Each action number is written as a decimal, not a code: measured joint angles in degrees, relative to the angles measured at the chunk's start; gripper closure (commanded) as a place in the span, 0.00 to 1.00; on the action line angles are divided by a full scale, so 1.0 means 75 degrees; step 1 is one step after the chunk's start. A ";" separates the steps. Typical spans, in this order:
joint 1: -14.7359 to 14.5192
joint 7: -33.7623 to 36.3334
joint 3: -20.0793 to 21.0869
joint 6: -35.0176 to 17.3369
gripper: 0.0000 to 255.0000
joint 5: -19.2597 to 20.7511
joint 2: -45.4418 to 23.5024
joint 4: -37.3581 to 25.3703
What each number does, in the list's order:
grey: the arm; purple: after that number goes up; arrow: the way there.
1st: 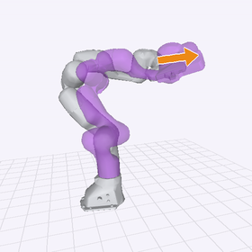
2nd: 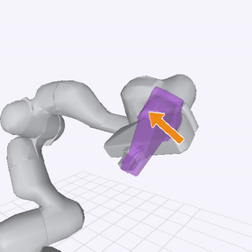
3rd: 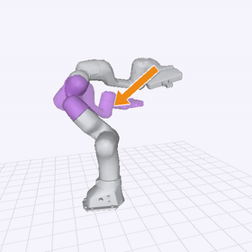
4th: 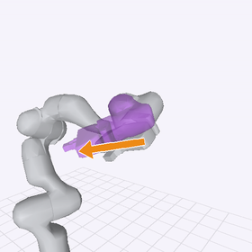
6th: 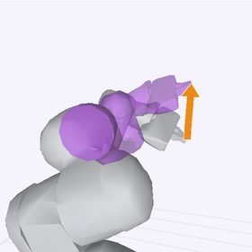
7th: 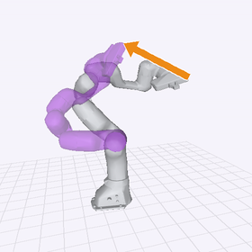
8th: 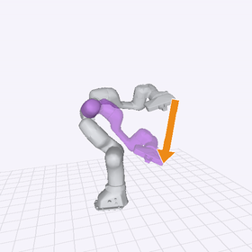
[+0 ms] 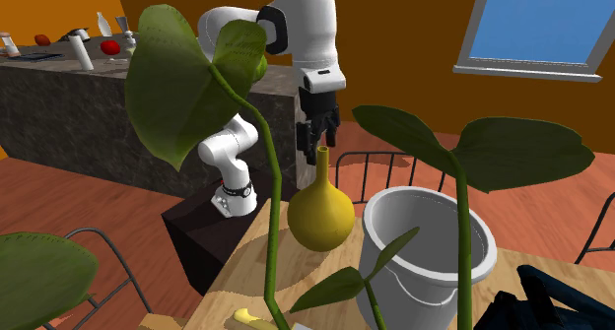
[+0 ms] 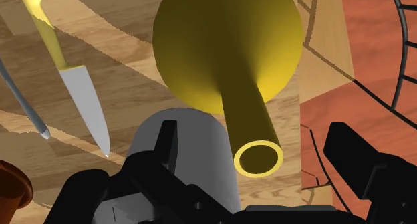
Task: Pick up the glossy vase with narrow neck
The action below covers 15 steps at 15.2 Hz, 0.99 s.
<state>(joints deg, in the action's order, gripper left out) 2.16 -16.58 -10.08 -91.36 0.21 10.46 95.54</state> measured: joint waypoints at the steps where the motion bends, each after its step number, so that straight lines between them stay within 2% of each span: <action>1: 0.0000 0.0005 0.0004 -0.0071 0.00 0.0006 0.0036 0.0108; 2: 0.0001 0.0002 0.0002 -0.0116 1.00 0.0008 0.0048 0.0162; 12: 0.0002 0.0001 0.0002 -0.0165 1.00 0.0011 0.0066 0.0216; 15: -0.0003 0.0005 0.0003 0.0080 1.00 -0.0004 -0.0028 -0.0102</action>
<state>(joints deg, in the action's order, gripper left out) 2.14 -16.55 -10.06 -90.75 0.19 10.26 94.78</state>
